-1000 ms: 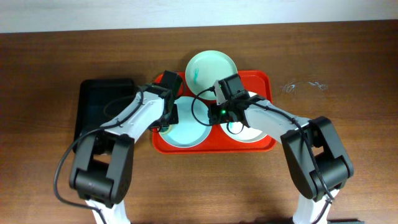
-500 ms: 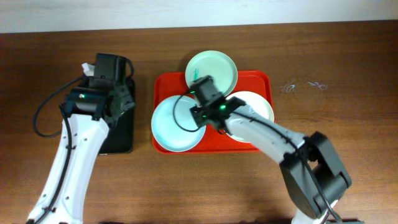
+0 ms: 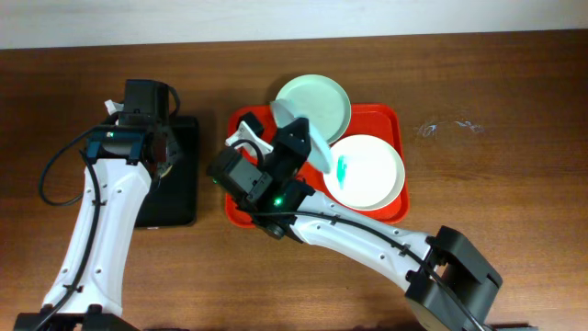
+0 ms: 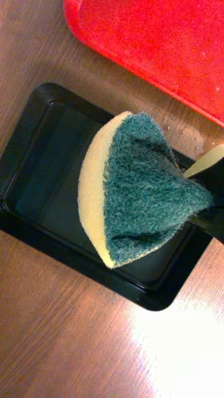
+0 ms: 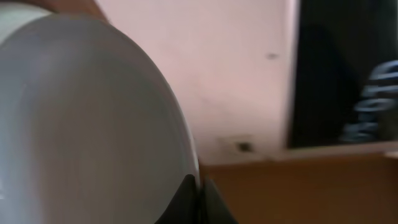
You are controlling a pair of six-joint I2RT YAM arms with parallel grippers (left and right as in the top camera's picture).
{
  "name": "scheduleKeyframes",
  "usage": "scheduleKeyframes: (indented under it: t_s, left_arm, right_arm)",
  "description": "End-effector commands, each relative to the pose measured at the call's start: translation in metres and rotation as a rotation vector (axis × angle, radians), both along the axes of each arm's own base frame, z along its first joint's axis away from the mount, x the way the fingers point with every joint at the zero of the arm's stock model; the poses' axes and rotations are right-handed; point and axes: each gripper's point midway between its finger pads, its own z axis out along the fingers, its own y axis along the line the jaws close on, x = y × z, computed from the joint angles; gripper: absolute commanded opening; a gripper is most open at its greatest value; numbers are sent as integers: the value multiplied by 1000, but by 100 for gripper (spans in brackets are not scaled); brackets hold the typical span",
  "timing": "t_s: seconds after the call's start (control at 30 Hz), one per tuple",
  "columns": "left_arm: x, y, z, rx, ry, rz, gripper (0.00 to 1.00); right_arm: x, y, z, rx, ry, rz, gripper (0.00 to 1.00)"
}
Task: Clean dirty plates on tray and stack at the side
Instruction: 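Lift the light blue plate with the right gripper and carry it right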
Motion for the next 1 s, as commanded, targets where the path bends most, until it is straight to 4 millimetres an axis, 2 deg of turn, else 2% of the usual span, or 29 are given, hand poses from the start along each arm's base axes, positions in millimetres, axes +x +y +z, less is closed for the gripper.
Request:
scheduleKeyframes:
  t_s: [0.0, 0.1, 0.17, 0.2, 0.23, 0.3, 0.33, 0.37, 0.5, 0.67, 0.77, 0.8, 0.97]
  left_arm:
    - [0, 4, -5, 15, 13, 15, 0]
    - [0, 4, -5, 15, 13, 15, 0]
    - [0, 4, -5, 15, 13, 15, 0]
    - [1, 4, -5, 15, 10, 16, 0]
    - [1, 4, -4, 15, 6, 15, 0]
    - [1, 4, -4, 14, 6, 15, 0]
    - [1, 4, -4, 15, 6, 15, 0]
    - [1, 4, -4, 15, 6, 15, 0]
    - [1, 4, -4, 14, 6, 15, 0]
    - [1, 4, -4, 14, 6, 15, 0]
    - [1, 4, -4, 13, 6, 15, 0]
    - [2, 3, -5, 10, 6, 13, 0]
    - [2, 3, -4, 10, 5, 14, 0]
  right_arm:
    - [-11, -19, 35, -157, -39, -110, 4]
    - [-10, -18, 35, -97, -70, -109, 4]
    - [-8, -13, 30, 52, -128, -92, 4]
    - [-5, -8, 20, 158, -136, -60, 4]
    - [-2, 2, 0, 228, -69, 3, 4]
    - [-6, 24, -44, 305, 162, 135, 4]
    - [-12, 31, -59, 377, 235, 161, 4]
    - [-16, 33, -65, 473, 248, 143, 4]
    - [-14, 19, -60, 735, 234, 46, 4]
    - [4, -4, -39, 1116, 397, 60, 4]
    - [30, -56, -30, 1344, 472, 26, 4]
    - [41, -89, -35, 1412, 481, -32, 4]
    - [61, -204, -76, 1570, 449, -292, 4]
